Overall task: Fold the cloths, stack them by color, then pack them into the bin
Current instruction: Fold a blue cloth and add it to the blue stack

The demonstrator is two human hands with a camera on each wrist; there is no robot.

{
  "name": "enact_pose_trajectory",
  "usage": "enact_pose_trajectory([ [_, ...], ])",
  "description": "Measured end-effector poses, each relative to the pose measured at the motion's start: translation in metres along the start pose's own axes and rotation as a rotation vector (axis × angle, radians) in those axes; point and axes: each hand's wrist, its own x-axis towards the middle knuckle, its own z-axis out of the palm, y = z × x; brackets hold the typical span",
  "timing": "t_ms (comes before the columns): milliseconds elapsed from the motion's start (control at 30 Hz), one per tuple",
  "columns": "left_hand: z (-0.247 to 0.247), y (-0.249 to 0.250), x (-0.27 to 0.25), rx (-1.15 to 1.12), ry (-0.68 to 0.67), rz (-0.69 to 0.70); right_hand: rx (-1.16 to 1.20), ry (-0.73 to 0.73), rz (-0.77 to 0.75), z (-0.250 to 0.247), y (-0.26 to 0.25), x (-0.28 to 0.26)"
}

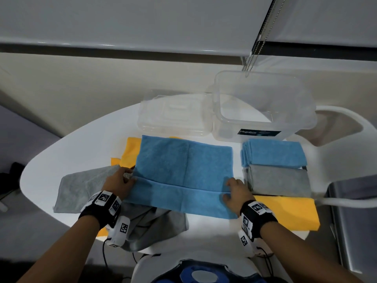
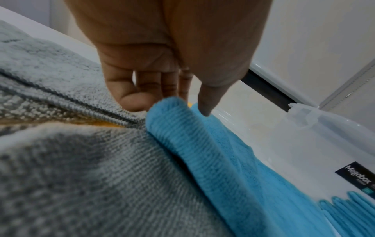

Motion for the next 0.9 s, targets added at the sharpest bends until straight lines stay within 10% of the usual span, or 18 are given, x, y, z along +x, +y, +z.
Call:
enact_pose_trajectory([
  [200,-0.009,-0.014,-0.016,-0.035,-0.193,-0.024,-0.070,-0.018,-0.443,0.009,-0.007,-0.011],
  [367,-0.013,-0.031,-0.022,0.098,-0.224,-0.006,-0.214,-0.221,-0.360,0.022,0.000,-0.011],
  [900,-0.024,0.036,0.018,0.046,0.066,0.144,0.077,0.023,-0.352,-0.035,-0.025,0.035],
])
